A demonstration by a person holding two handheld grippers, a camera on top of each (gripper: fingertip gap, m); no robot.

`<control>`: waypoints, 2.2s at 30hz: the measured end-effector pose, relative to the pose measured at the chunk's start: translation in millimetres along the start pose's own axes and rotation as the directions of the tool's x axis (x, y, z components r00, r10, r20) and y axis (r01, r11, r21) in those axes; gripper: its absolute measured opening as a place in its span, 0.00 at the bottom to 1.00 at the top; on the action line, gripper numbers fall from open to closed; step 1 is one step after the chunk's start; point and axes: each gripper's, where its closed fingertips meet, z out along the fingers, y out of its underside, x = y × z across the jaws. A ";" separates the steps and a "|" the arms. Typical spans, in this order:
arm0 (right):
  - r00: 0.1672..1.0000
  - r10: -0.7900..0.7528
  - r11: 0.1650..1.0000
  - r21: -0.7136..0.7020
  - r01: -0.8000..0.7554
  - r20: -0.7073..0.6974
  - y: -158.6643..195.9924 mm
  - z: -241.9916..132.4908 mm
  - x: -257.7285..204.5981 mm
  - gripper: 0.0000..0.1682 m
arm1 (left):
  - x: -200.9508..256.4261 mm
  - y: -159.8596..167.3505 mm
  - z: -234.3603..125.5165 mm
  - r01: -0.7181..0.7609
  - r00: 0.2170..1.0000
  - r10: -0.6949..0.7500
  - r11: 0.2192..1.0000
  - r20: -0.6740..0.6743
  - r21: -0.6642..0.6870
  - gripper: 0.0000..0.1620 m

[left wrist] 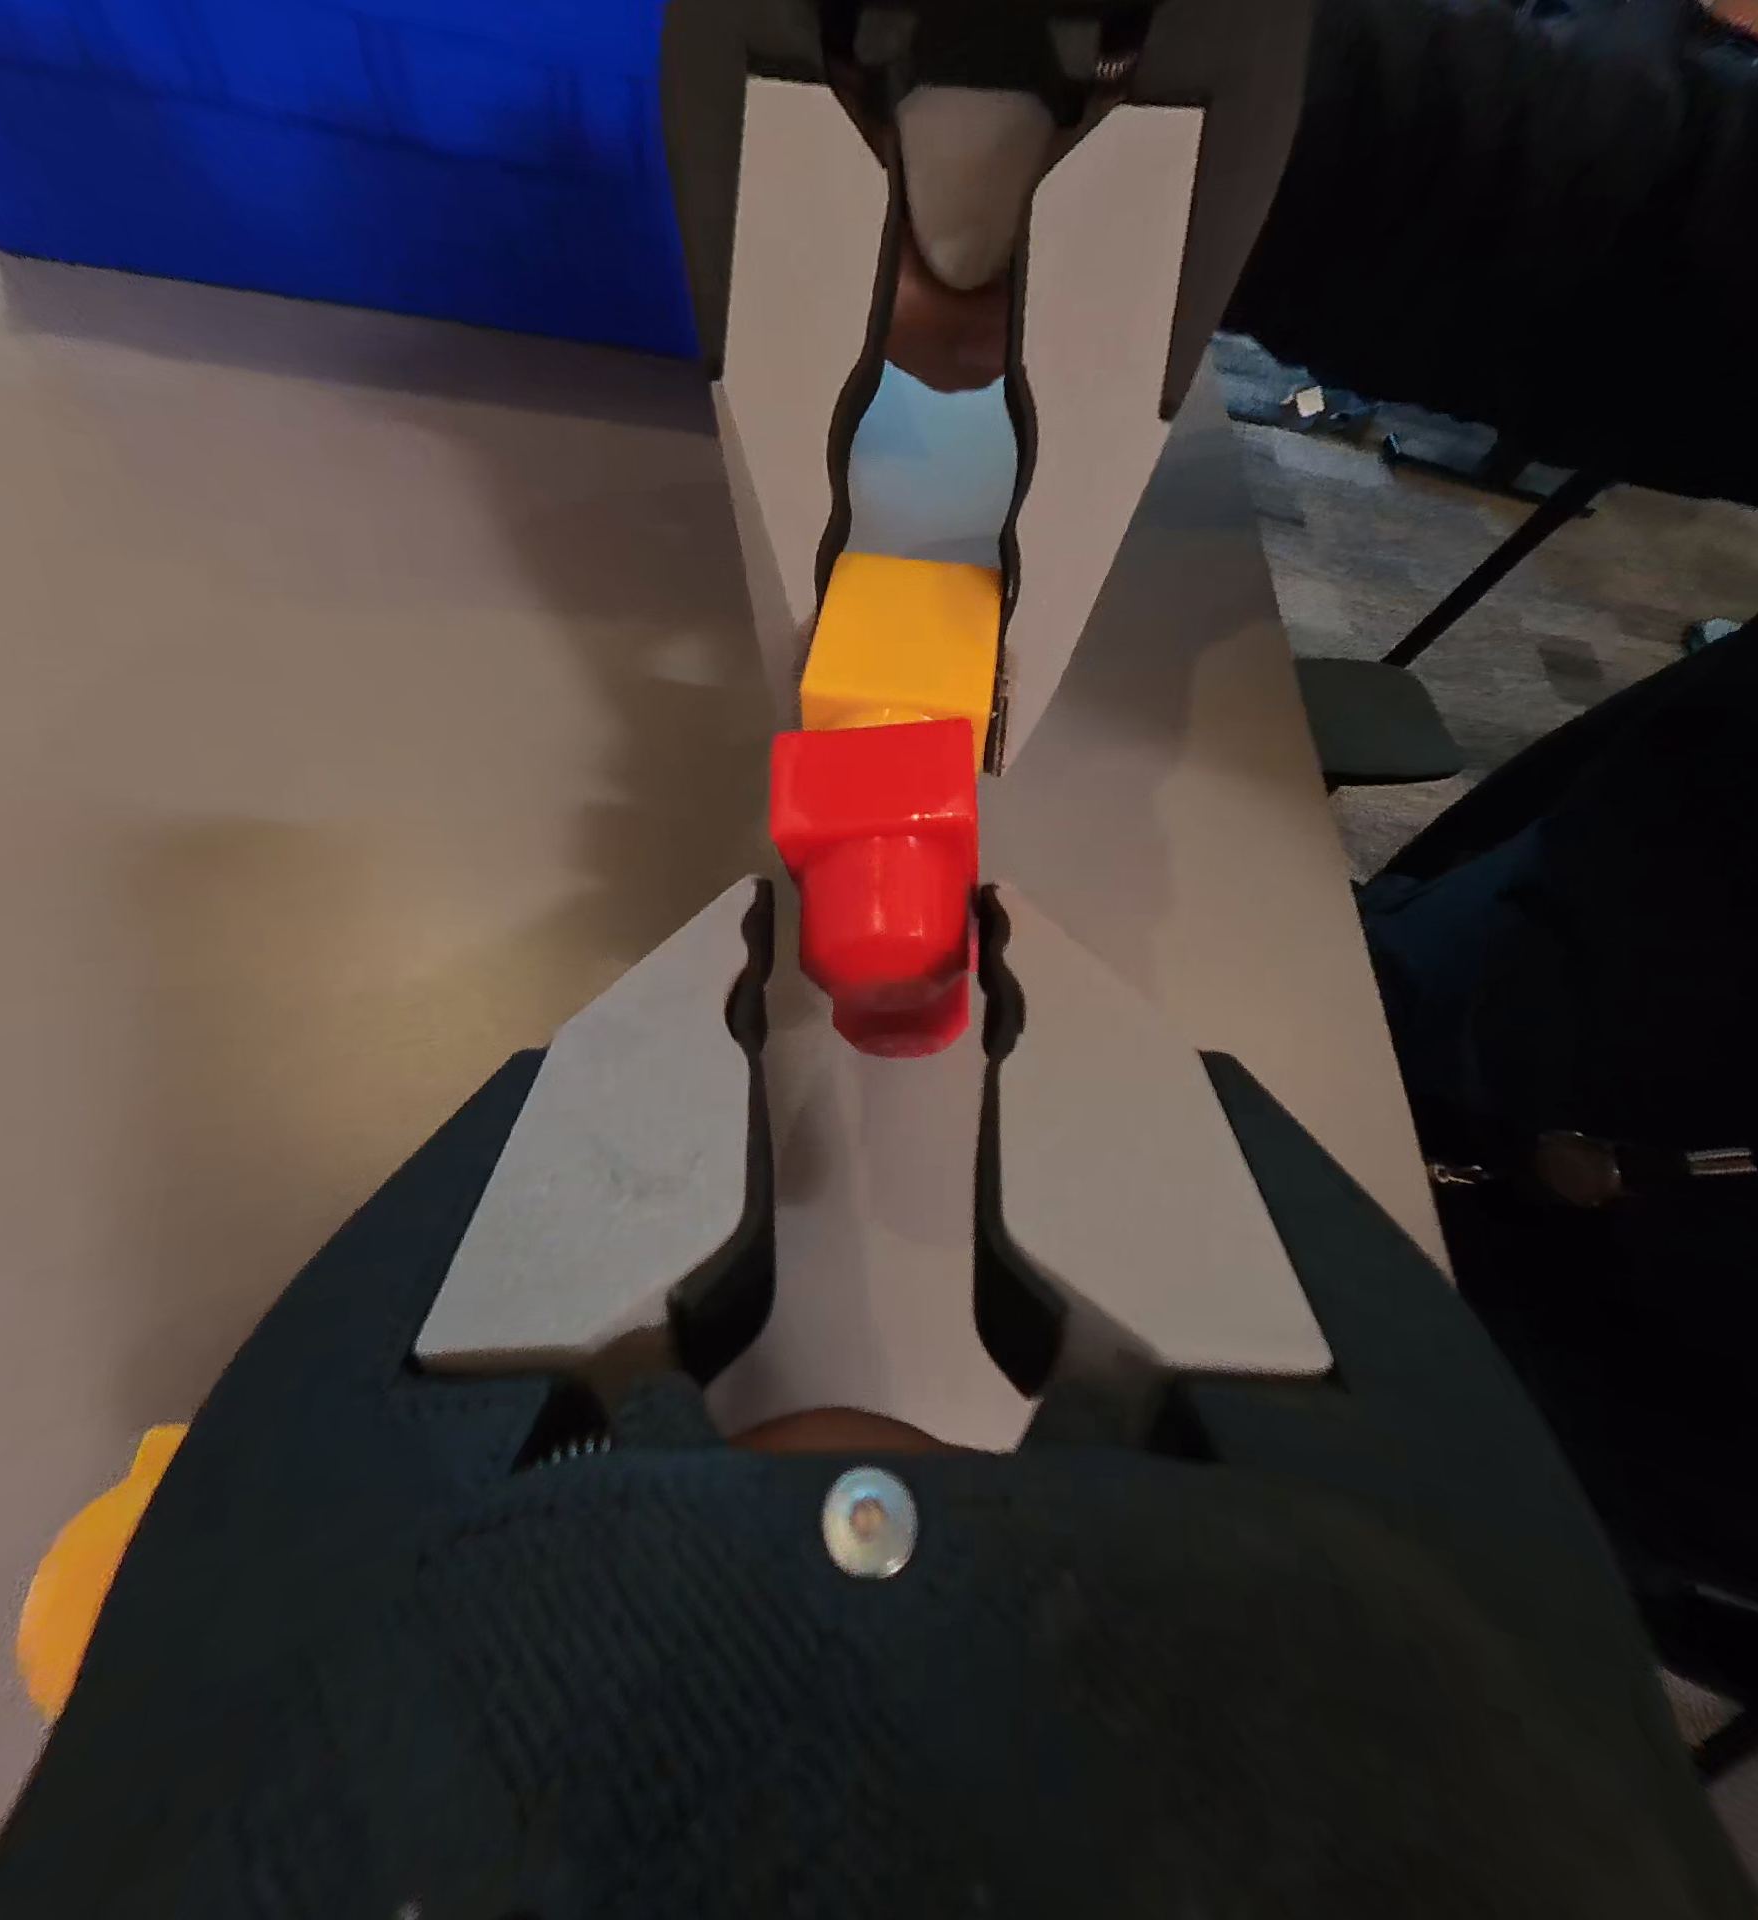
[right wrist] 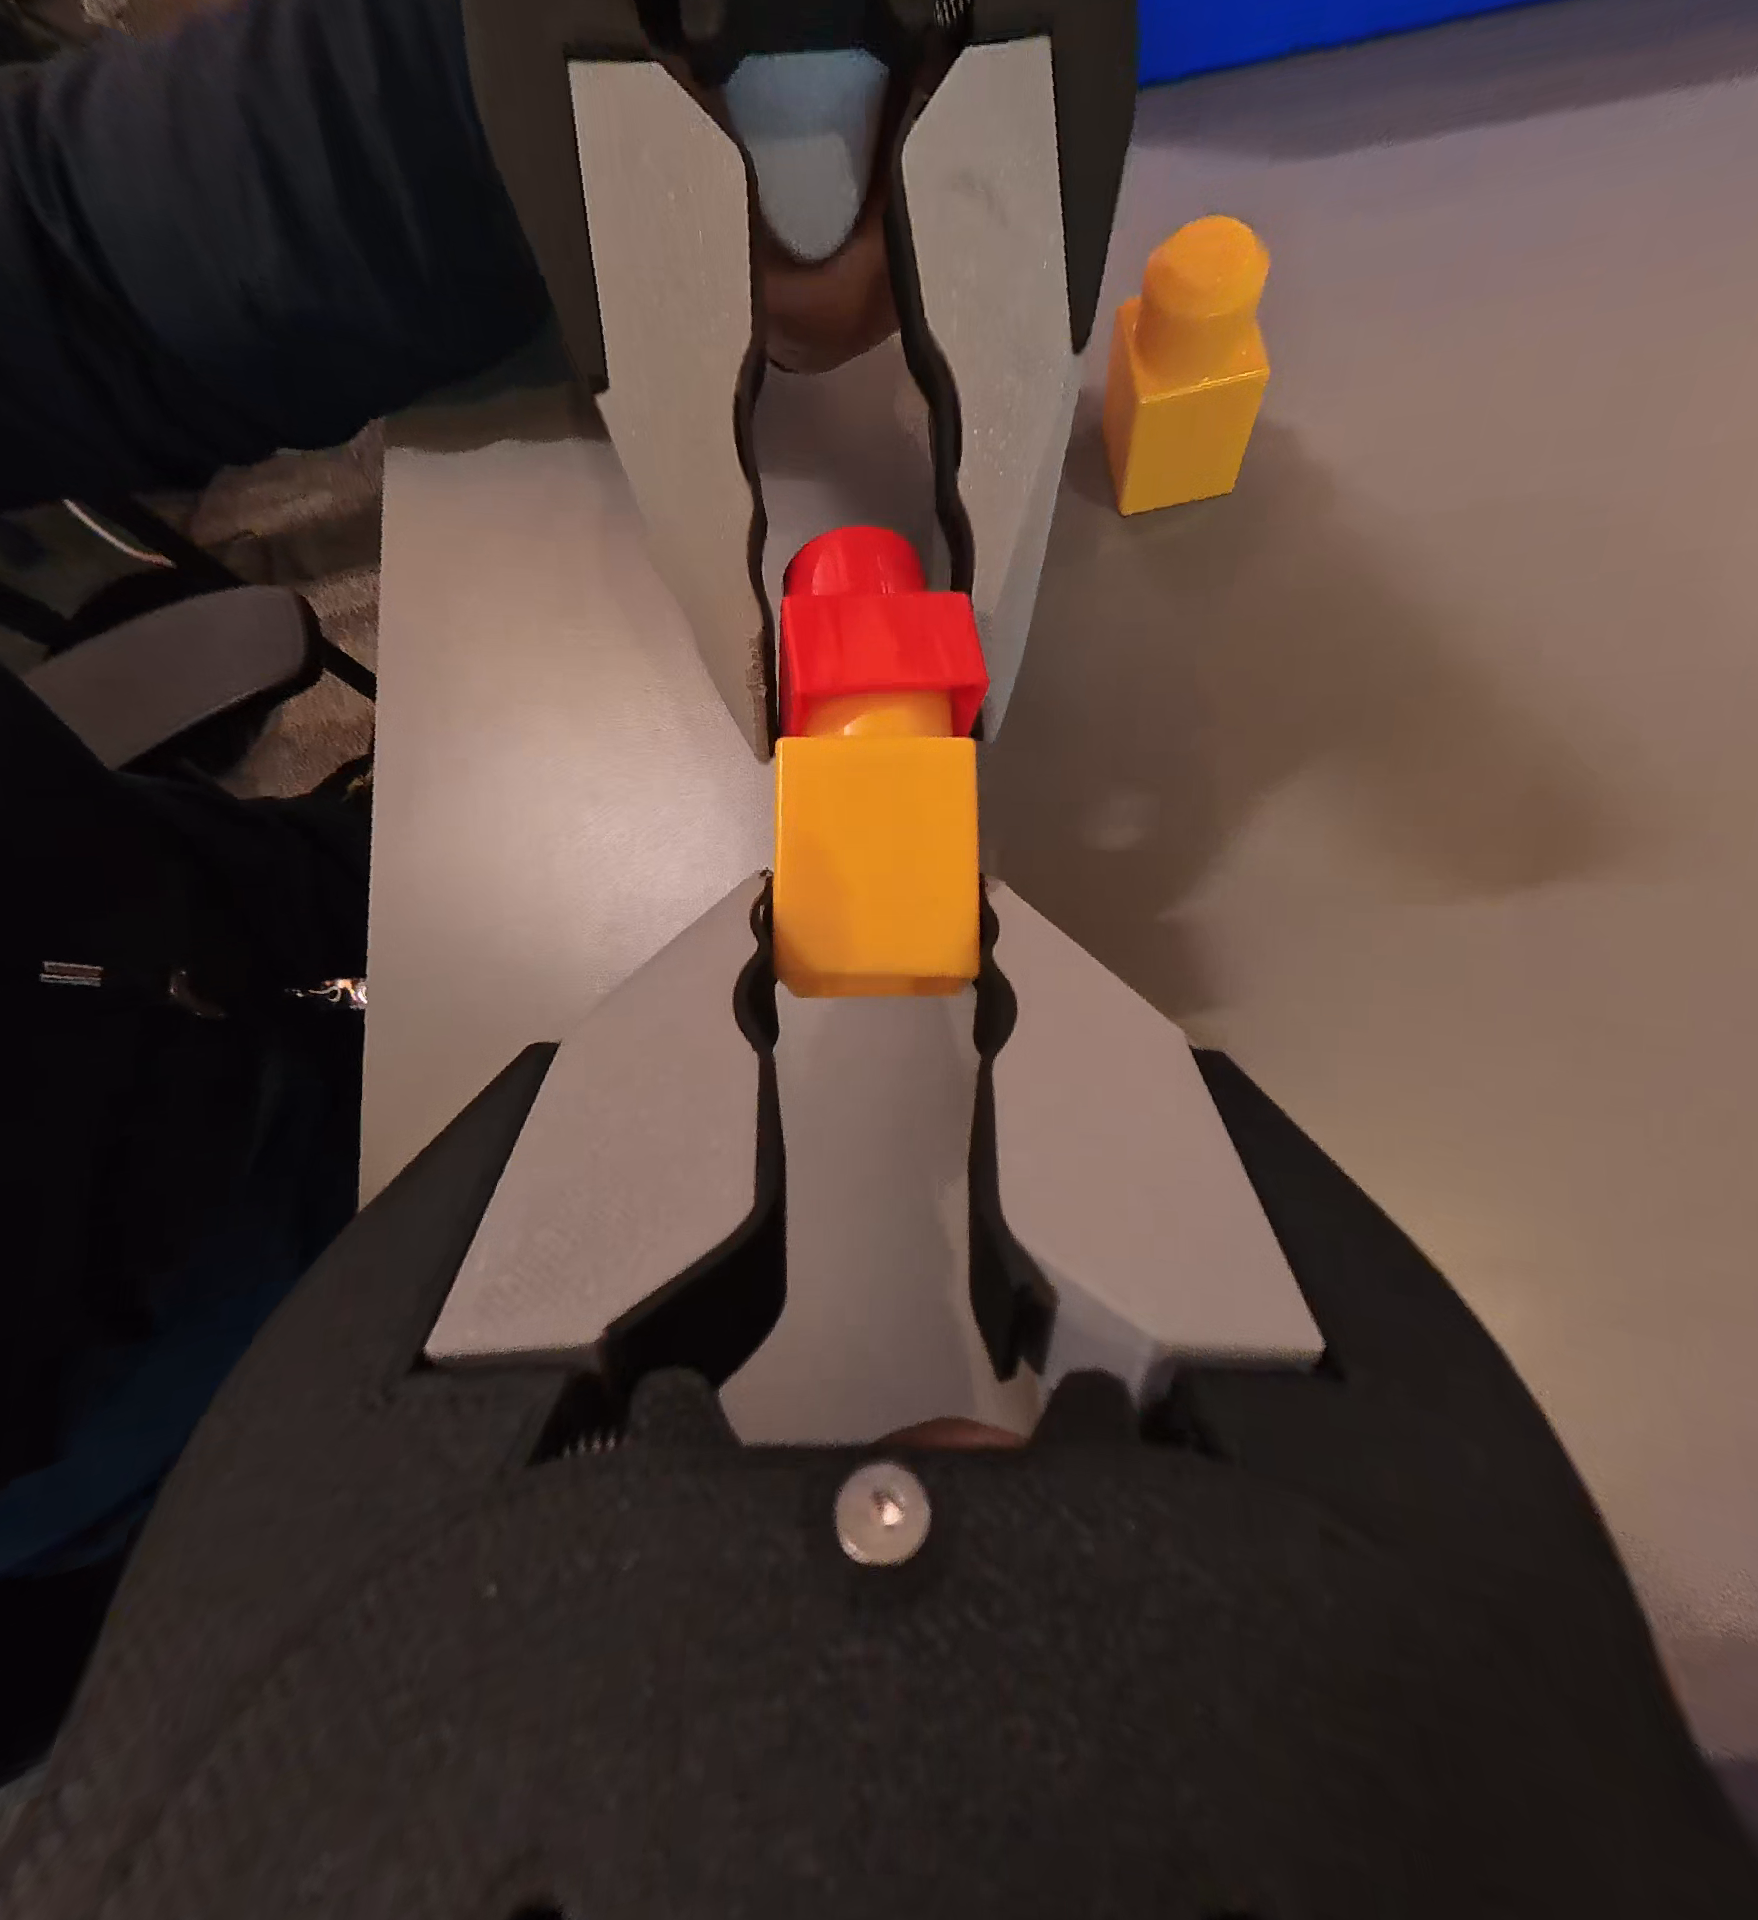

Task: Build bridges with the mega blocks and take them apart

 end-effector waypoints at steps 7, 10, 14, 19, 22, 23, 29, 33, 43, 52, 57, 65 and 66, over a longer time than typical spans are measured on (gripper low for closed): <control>1.000 0.009 0.999 0.033 -0.009 -0.002 3.8 -0.2 -2.8 0.20 | 4.0 -14.9 0.5 -0.003 1.000 0.005 0.996 -0.022 0.088 0.21; 1.000 0.006 1.000 0.018 -0.006 0.004 4.8 1.8 -4.0 0.20 | 5.0 -16.6 4.1 0.019 0.999 -0.015 0.995 -0.039 0.103 0.21; 1.000 -0.014 1.000 -0.022 0.014 0.003 8.8 4.7 -3.1 0.20 | 4.3 -9.6 6.9 0.011 0.999 -0.009 0.998 -0.031 0.060 0.21; 0.977 -0.201 0.974 -0.123 0.191 -0.070 10.5 8.0 -5.1 0.19 | 10.8 -0.2 10.2 -0.044 0.999 0.044 0.999 -0.032 -0.013 0.20; 0.936 -0.332 0.919 -0.266 0.292 -0.119 13.0 6.3 0.6 0.19 | 7.0 2.5 13.0 -0.106 0.993 0.108 0.993 0.038 -0.060 0.20; 0.943 -0.313 0.921 -0.276 0.274 -0.110 12.4 5.2 1.5 0.19 | 6.1 0.2 12.2 -0.094 0.995 0.096 0.995 0.041 -0.046 0.20; 0.993 -0.105 0.987 -0.130 0.098 -0.046 8.5 12.6 1.4 0.19 | 1.7 -2.7 6.8 -0.029 1.000 0.029 1.000 0.007 0.005 0.20; 0.983 0.098 0.995 0.016 -0.101 0.152 8.1 15.5 -12.3 0.20 | 10.5 -6.7 6.8 -0.030 0.999 0.032 0.999 -0.044 0.030 0.20; 0.985 -0.089 0.986 0.156 0.065 0.151 -5.3 10.0 -18.3 0.19 | 20.5 -14.7 0.9 -0.071 0.994 0.077 0.994 -0.073 0.081 0.20; 0.969 -0.244 0.942 0.230 0.244 -0.032 -22.5 11.1 -17.0 0.20 | 23.6 -28.4 -11.5 -0.018 0.991 0.042 0.983 -0.127 0.182 0.22; 0.950 -0.286 0.923 0.230 0.309 -0.127 -27.3 10.3 -13.1 0.20 | 22.0 -31.8 -15.0 -0.006 0.991 0.033 0.978 -0.128 0.209 0.22; 0.941 -0.273 0.907 0.274 0.320 -0.198 -32.5 10.0 -9.4 0.20 | 19.6 -36.8 -18.0 0.032 0.991 0.001 0.970 -0.135 0.241 0.22; 0.941 -0.267 0.902 0.291 0.320 -0.206 -35.8 8.8 -9.5 0.20 | 19.9 -39.8 -20.3 0.042 0.989 -0.004 0.964 -0.145 0.261 0.22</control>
